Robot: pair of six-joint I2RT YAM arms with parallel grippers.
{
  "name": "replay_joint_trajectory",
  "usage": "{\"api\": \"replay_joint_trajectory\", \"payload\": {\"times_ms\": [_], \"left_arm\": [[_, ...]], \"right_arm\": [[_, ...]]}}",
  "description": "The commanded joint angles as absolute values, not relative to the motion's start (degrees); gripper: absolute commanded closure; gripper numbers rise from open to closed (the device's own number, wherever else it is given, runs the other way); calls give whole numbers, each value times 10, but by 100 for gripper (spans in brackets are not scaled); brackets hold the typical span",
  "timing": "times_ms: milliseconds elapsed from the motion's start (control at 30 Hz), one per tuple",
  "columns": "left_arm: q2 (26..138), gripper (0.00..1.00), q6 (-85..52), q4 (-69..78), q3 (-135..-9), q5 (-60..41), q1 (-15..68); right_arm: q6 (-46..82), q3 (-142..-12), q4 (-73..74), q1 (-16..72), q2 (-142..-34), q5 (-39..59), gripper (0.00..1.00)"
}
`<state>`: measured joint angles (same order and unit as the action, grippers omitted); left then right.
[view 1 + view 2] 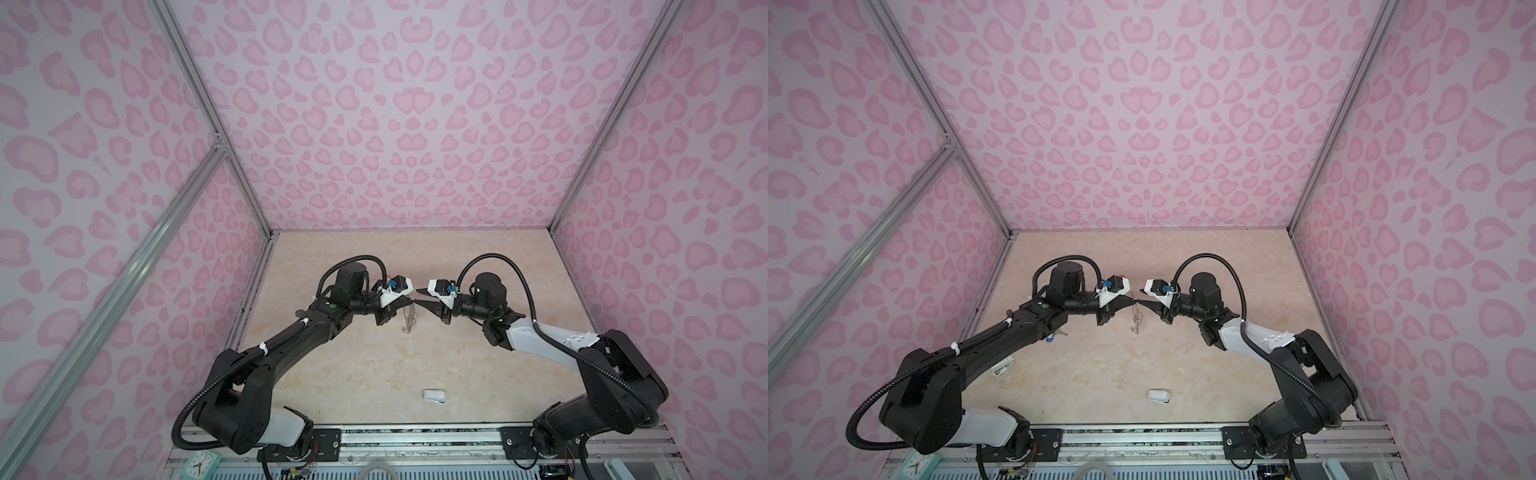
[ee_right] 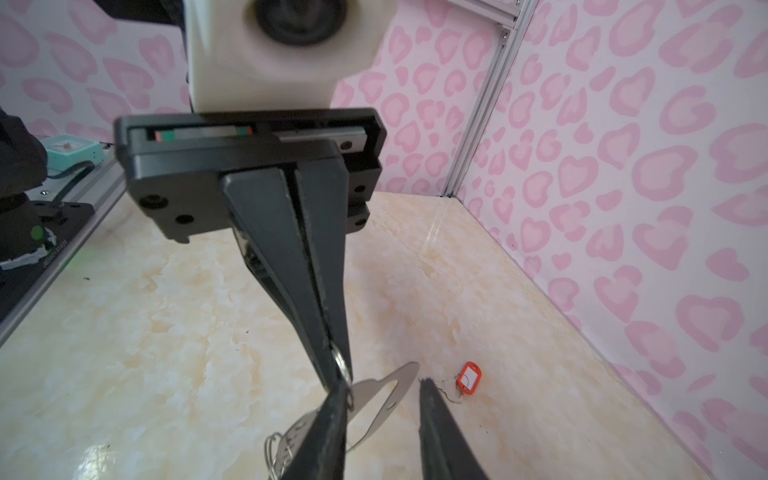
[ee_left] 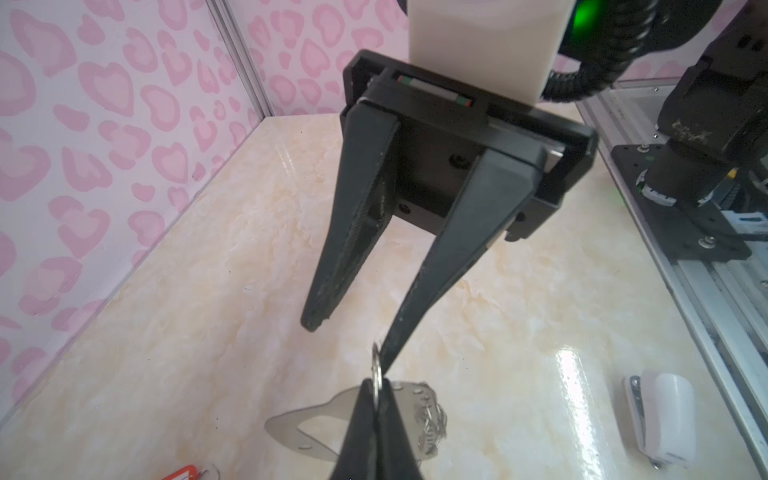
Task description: Put the keys on the keyring
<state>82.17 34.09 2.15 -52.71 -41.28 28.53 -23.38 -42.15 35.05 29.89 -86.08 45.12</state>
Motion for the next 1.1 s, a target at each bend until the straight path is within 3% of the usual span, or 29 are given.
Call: {"api": "replay_joint_trajectory", "payload": {"times_ms": [0, 833, 1067], "left_arm": [[829, 97, 391, -41, -550, -368, 294], [843, 97, 432, -105, -593, -316, 329], [839, 97, 423, -95, -589, -328, 330]], "right_arm": [[-306, -436, 248, 298, -852, 447, 70], [-286, -433, 268, 298, -849, 478, 84], [-285, -428, 264, 299, -850, 481, 95]]}}
